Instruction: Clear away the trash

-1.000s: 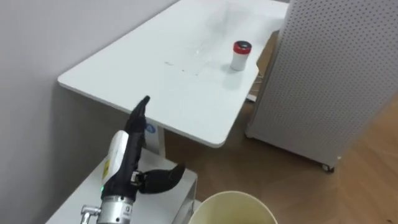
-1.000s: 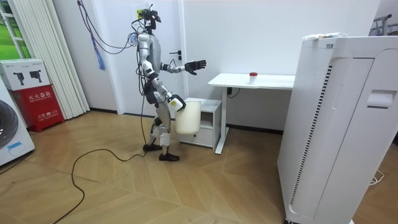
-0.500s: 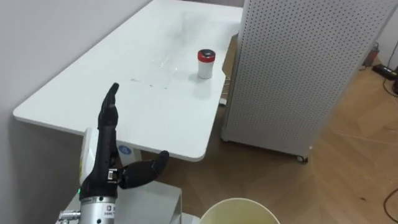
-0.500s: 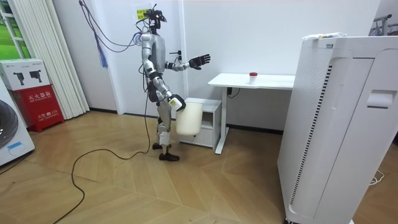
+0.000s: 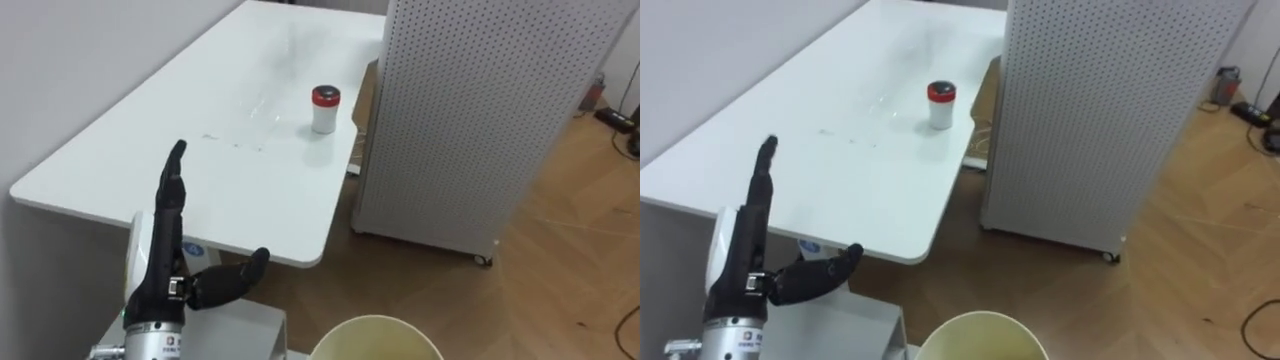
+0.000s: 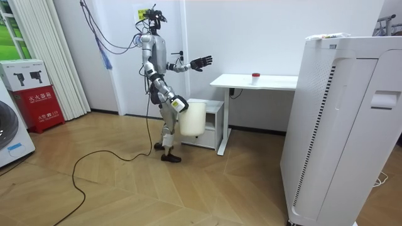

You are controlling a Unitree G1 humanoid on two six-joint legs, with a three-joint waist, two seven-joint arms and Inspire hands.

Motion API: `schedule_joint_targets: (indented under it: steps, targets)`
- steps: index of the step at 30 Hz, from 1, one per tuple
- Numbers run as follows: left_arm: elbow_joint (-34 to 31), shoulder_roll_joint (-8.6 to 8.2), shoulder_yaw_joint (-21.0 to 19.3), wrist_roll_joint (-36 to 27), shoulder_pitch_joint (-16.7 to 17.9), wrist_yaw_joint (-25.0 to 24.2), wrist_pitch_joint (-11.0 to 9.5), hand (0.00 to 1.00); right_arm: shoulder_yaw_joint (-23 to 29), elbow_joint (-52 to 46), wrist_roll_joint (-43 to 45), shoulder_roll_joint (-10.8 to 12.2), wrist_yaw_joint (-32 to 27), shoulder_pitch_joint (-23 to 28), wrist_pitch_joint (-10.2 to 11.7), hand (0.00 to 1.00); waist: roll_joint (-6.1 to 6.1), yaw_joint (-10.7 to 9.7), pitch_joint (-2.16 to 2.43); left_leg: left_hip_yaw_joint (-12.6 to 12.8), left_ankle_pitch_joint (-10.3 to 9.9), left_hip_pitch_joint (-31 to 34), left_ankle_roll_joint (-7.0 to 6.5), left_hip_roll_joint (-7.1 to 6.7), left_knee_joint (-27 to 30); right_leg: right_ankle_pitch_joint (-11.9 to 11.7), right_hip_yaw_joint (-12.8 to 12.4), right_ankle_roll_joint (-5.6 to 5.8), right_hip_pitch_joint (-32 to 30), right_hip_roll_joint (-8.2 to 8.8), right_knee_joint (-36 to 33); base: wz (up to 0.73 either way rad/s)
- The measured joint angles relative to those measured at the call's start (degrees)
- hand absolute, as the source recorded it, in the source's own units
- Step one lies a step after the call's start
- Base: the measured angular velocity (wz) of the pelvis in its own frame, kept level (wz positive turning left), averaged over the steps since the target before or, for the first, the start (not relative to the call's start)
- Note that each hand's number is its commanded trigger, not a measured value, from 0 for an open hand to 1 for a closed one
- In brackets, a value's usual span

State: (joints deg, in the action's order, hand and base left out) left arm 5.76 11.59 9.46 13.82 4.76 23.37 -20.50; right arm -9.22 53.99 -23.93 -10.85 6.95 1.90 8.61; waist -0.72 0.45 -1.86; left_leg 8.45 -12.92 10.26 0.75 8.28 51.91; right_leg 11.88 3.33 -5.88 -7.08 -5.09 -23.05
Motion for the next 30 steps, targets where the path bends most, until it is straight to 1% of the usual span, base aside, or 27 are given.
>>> schedule_joint_targets:
  steps: [1, 2, 3, 4, 5, 6, 7, 9, 10, 12, 13, 14, 15, 16, 17, 18, 19, 20, 21, 22, 23, 24, 25, 27, 28, 29, 30]
  targets:
    - [0.2, 0.00, 0.0, -1.3, 0.1, -0.3, 0.0, 0.00, -0.8, 0.0, 0.0, 0.0, -0.3, 0.7, -0.1, 1.00, -0.36, 0.3, 0.25, -2.7, 0.2, 2.4, -0.48, -1.48, 1.9, 0.6, -1.9, -0.43, 0.3, -0.50, -0.8, -0.30]
    - [0.2, -0.03, 0.0, -2.1, 0.0, -0.4, 0.0, 0.00, -0.8, 0.0, 0.0, 0.1, -0.6, 0.9, -0.2, 1.00, -0.37, 0.0, 0.41, -3.7, -0.1, 3.8, -0.95, -2.33, 1.3, 0.8, -2.5, -0.55, 0.5, -0.66, -0.8, -0.17]
    - [0.3, -0.12, 0.0, -2.8, -0.1, -0.4, -0.1, 0.00, -0.7, 0.1, 0.0, 0.0, -1.0, 1.0, -0.5, 1.00, -0.96, -0.1, 0.27, -4.0, -0.4, 6.5, -1.46, -4.07, -1.5, 0.9, -4.4, -0.68, 0.6, -0.77, -0.8, -0.17]
    - [0.3, -0.21, 0.0, -3.0, 0.0, -0.4, -0.1, 0.00, -0.7, 0.3, 0.0, 0.0, -1.3, 1.0, -0.5, 1.00, -1.18, -0.1, 0.38, -4.1, -0.4, 7.7, -1.32, -4.97, -3.7, 1.0, -5.4, -0.72, 0.8, -0.78, -0.7, -0.41]
    - [0.3, -0.26, 0.0, -3.4, -0.1, -0.4, -0.2, 0.00, -0.8, 1.0, 0.0, -0.1, -1.6, 1.0, -0.5, 1.00, -1.36, 0.3, 0.41, -4.8, 0.3, 9.6, -0.48, -6.31, -10.0, 1.1, -6.6, -0.74, 1.2, -0.77, -0.5, -0.54]
    - [0.3, -0.28, 0.0, -4.3, -0.1, -0.5, -0.2, 0.00, -0.9, 1.7, 0.0, -0.1, -2.0, 1.0, -0.6, 1.00, -1.45, 1.0, 0.56, -5.5, 1.7, 10.4, 0.80, -7.43, -18.4, 1.7, -7.6, -0.78, 1.6, -0.79, -0.6, -0.51]
    - [0.3, -0.30, -0.1, -4.4, -0.1, -0.5, -0.2, 0.00, -0.9, 1.7, -0.1, -0.1, -2.1, 1.1, -0.7, 1.00, -1.45, 1.1, 0.56, -6.0, 2.6, 10.5, 0.67, -7.90, -22.6, 2.2, -7.7, -0.81, 2.0, -0.79, -0.7, -0.47]
    - [0.4, -0.37, -0.2, -4.6, 0.0, -1.6, -0.2, 0.00, -1.6, 1.8, -0.2, -0.3, -2.5, 1.6, -1.3, 1.00, -1.48, 1.6, 0.99, -8.8, 5.8, 10.5, 0.58, -8.01, -35.4, 4.3, -7.7, -0.65, 3.3, -0.84, -1.0, -0.51]
    - [0.4, -0.37, -0.2, -4.5, 0.0, -1.9, -0.2, 0.00, -2.1, 1.8, -0.2, -0.4, -2.5, 1.6, -1.5, 1.00, -1.54, 1.7, 1.06, -9.5, 6.8, 10.2, 0.69, -7.73, -37.4, 4.9, -7.7, -0.47, 3.8, -0.81, -1.1, -0.58]
    - [0.4, -0.46, -0.3, -4.4, 0.6, -3.2, -0.2, 0.00, -2.8, 1.5, 0.5, -0.3, -2.3, 1.7, -2.7, 1.00, -2.71, 1.5, 1.89, -8.5, 13.6, 8.9, 0.30, -8.25, -38.1, 8.3, -7.8, 0.53, 6.0, 0.98, -2.2, -0.43]
    - [0.3, -0.72, -0.2, -3.8, 0.3, -4.0, -0.2, 0.00, -2.7, 1.3, 0.6, -0.4, -2.3, 1.6, -2.8, 1.00, -3.61, 1.2, 2.05, -7.7, 15.3, 8.7, -0.96, -9.08, -36.8, 9.5, -7.9, 1.31, 6.2, 1.99, -2.9, -0.16]
    - [0.3, -0.83, 0.0, -3.1, 0.1, -4.3, -0.1, 0.00, -2.7, 1.3, 0.6, -0.6, -2.4, 1.7, -2.8, 1.00, -4.04, 1.2, 2.06, -7.2, 15.5, 8.7, -1.60, -9.58, -35.7, 10.2, -8.1, 1.68, 6.7, 2.60, -2.8, -0.08]
    - [0.2, -0.82, 0.2, -2.9, 0.0, -4.8, -0.1, 0.00, -2.7, 1.3, 0.7, -0.7, -2.5, 1.7, -2.8, 1.00, -4.84, 1.3, 2.13, -6.0, 14.4, 8.9, -3.60, -10.61, -33.2, 11.5, -8.3, 2.43, 7.8, 4.15, -2.7, -0.16]
    - [0.2, -0.87, 0.2, -3.0, -0.3, -5.0, -0.1, 0.00, -2.7, 1.2, 0.5, -0.9, -2.6, 1.5, -2.8, 1.00, -5.35, 1.7, 2.05, -5.0, 11.5, 9.0, -4.33, -11.98, -30.0, 12.8, -7.5, 3.49, 8.8, 6.12, -3.2, -0.18]
    - [0.1, -0.89, 0.2, -3.0, -0.6, -5.0, -0.1, 0.00, -2.7, 1.3, 0.3, -1.1, -2.6, 1.4, -2.8, 1.00, -5.33, 1.6, 1.99, -4.5, 9.9, 9.0, -4.87, -12.50, -28.6, 13.3, -6.6, 4.42, 8.9, 7.10, -4.7, -0.23]
    - [0.2, -0.66, 0.2, -3.0, -1.3, -5.0, -0.1, 0.00, -2.7, 1.3, 0.2, -1.2, -2.6, 1.1, -2.8, 1.00, -5.19, 1.7, 1.85, -4.2, 7.5, 8.8, -5.77, -13.62, -26.4, 13.7, -4.6, 5.22, 7.5, 8.79, -10.7, -0.18]
    - [0.2, -0.22, 0.3, -3.1, -2.0, -4.8, -0.1, 0.00, -3.1, 0.9, 0.2, -1.0, -2.5, 1.0, -2.8, 1.00, -5.11, 1.6, 1.70, -3.4, 5.4, 8.0, -6.46, -14.04, -24.7, 12.4, -2.7, 7.19, 5.0, 10.37, -18.3, -0.15]
    - [0.2, -0.10, 0.5, -3.1, -2.4, -4.7, -0.2, 0.00, -3.1, 0.6, 0.2, -0.8, -2.4, 1.0, -2.8, 1.00, -4.85, 1.5, 1.58, -3.0, 4.3, 7.5, -6.81, -14.05, -24.0, 11.1, -2.0, 8.05, 4.0, 11.17, -21.7, -0.04]
    - [0.2, -0.09, 1.3, -3.1, -3.5, -4.2, -0.2, 0.00, -3.1, -0.3, 0.2, -0.8, -2.3, 0.9, -2.8, 1.00, -3.98, 1.4, 0.97, -2.8, 2.4, 6.1, -7.27, -14.17, -23.1, 7.3, -0.7, 9.13, 2.4, 12.23, -27.5, -0.06]
    - [0.2, -0.01, 2.4, -2.9, -4.4, -3.6, -0.3, 0.00, -3.2, -0.8, 0.4, -0.7, -2.2, 0.7, -2.6, 1.00, -3.10, 1.3, 0.53, -2.9, 1.1, 4.3, -7.59, -14.17, -23.6, 2.5, 0.2, 9.46, 0.2, 13.10, -31.9, -0.11]
    - [0.2, 0.08, 2.8, -3.0, -4.6, -3.5, -0.4, 0.00, -3.3, -0.8, 0.5, -0.5, -2.1, 0.6, -2.5, 1.00, -2.77, 1.3, 0.41, -3.0, 0.7, 3.4, -7.71, -14.17, -24.2, 1.6, 0.4, 9.68, -0.5, 13.54, -33.4, -0.16]
    - [0.2, -0.02, 3.0, -2.8, -5.1, -3.4, -0.5, 0.00, -3.4, -0.8, 0.5, -0.3, -1.9, 0.5, -2.2, 1.00, -2.21, 1.4, 0.38, -3.1, 0.3, 1.9, -7.84, -14.09, -25.7, 2.8, 1.6, 9.97, -2.3, 14.90, -34.6, -0.13]
    - [0.2, 0.01, 3.1, -2.4, -5.4, -2.8, -0.6, 0.00, -3.5, -0.8, 0.6, -0.3, -1.5, 0.4, -2.2, 1.00, -1.73, 1.4, 0.30, -3.2, 0.1, 0.5, -7.78, -13.96, -26.9, 4.9, 2.1, 9.62, -4.8, 16.07, -34.2, -0.10]
    - [0.3, -0.32, 3.2, -2.4, -5.4, -2.6, -0.6, 0.00, -3.6, -0.7, 0.9, -0.3, -1.0, 0.7, -2.2, 1.00, -0.90, 1.4, 0.45, -3.6, -0.1, -1.4, -7.50, -13.16, -28.9, 6.8, 1.7, 8.99, -7.7, 15.90, -28.3, -0.03]
    - [0.3, -0.46, 3.2, -2.4, -5.5, -2.6, -0.6, 0.00, -3.7, -0.7, 1.2, -0.3, -0.9, 0.8, -2.2, 1.00, -0.72, 1.5, 0.44, -4.0, 0.0, -2.1, -7.33, -12.86, -29.5, 6.8, 1.7, 8.99, -8.3, 15.68, -25.0, 0.13]
    - [0.3, -0.51, 3.4, -2.5, -5.5, -2.6, -0.7, 0.00, -4.0, -0.8, 2.0, -0.3, -0.9, 1.1, -2.2, 1.00, -0.67, 1.3, 0.55, -4.7, -0.2, -3.2, -6.84, -12.37, -30.6, 6.3, 1.5, 8.90, -8.4, 15.05, -15.6, 0.19]
    - [0.3, -0.25, 3.7, -2.4, -5.4, -2.4, -0.7, 0.00, -4.7, -0.8, 2.3, -0.2, -1.1, 1.2, -2.2, 1.00, -1.04, 1.2, 0.65, -4.9, -0.7, -4.2, -6.13, -12.15, -31.2, 3.4, 1.5, 9.01, -7.6, 14.42, -5.4, 0.30]
